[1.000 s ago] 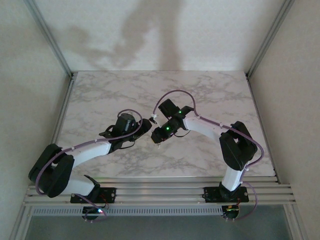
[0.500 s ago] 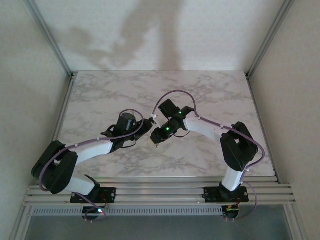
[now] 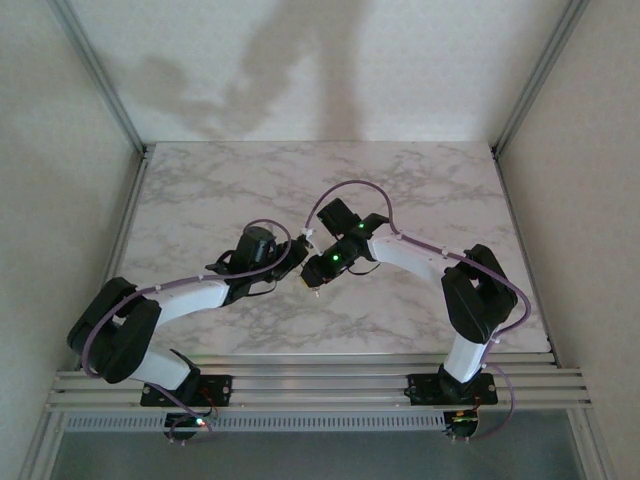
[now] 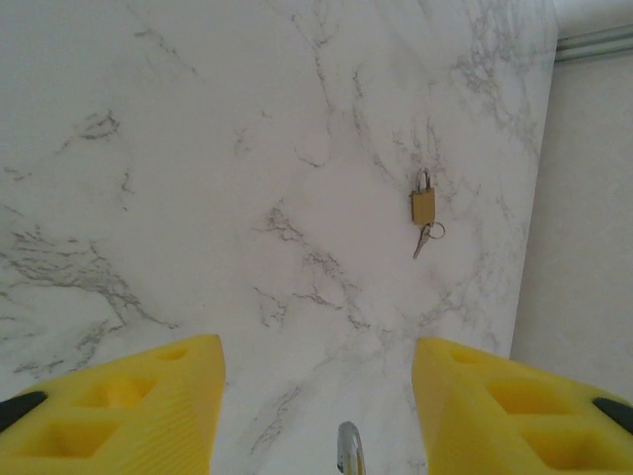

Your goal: Lock with the key

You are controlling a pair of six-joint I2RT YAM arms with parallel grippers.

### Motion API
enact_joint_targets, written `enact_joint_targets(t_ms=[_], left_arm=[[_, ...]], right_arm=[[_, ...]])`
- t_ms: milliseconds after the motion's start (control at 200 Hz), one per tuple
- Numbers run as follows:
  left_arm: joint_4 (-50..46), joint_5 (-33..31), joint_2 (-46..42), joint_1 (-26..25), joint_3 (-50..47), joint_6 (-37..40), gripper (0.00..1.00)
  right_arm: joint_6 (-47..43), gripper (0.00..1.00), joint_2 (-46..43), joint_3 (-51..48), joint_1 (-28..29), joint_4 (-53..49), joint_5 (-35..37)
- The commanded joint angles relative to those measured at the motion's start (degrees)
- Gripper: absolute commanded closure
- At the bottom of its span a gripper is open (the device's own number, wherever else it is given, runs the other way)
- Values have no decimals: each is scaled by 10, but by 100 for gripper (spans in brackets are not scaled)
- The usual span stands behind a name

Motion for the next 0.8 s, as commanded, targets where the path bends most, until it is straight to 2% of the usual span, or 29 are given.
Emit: enact_joint_targets(t_ms=[0, 796], left_arm=[[16, 8, 9, -7, 15, -2, 50], [24, 14, 29, -17, 26, -6, 72]], right_arm=[[-8, 73, -22, -7, 5, 5, -22], [-7, 75, -20, -9, 6, 10, -30]])
